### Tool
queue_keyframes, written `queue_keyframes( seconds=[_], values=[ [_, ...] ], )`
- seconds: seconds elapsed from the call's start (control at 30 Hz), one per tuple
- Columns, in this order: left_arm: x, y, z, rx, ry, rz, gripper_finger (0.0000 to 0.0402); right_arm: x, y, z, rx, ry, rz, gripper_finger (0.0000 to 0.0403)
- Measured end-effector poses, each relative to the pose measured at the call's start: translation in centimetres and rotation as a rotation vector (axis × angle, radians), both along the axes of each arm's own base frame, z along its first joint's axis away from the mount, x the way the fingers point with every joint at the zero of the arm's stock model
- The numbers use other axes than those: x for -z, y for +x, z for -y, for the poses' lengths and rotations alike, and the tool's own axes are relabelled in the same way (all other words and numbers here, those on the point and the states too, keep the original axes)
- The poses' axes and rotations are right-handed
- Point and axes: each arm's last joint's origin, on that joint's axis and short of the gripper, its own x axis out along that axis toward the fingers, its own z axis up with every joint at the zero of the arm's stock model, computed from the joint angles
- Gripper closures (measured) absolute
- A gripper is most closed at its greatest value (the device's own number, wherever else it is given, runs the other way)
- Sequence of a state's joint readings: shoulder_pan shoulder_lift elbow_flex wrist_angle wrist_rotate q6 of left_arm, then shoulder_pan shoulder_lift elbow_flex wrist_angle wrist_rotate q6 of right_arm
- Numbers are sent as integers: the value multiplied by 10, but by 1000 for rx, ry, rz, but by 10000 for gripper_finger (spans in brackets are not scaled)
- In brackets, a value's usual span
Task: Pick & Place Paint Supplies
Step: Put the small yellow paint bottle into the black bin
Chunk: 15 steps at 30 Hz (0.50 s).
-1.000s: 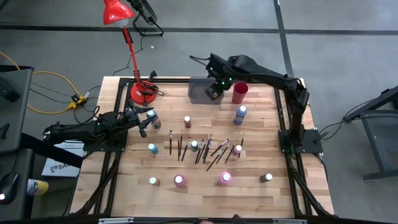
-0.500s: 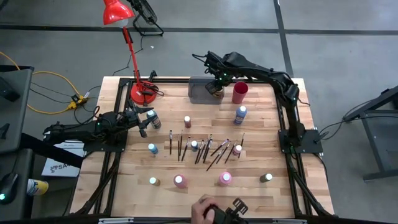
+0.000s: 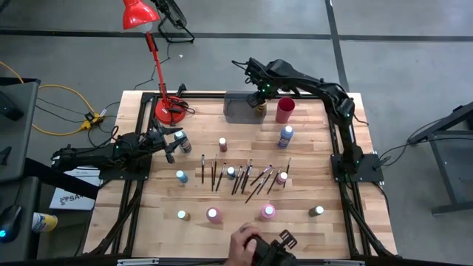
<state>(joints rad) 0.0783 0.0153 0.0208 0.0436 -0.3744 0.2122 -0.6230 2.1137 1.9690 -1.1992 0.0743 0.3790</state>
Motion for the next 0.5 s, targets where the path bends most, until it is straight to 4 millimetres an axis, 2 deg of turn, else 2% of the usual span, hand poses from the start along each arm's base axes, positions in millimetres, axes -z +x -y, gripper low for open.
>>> queue_keyframes(
  seconds=[0.5],
  values=[
    [0, 0, 0, 0, 0, 0, 231, 23, 5, 8, 19, 30, -33, 274]
  ],
)
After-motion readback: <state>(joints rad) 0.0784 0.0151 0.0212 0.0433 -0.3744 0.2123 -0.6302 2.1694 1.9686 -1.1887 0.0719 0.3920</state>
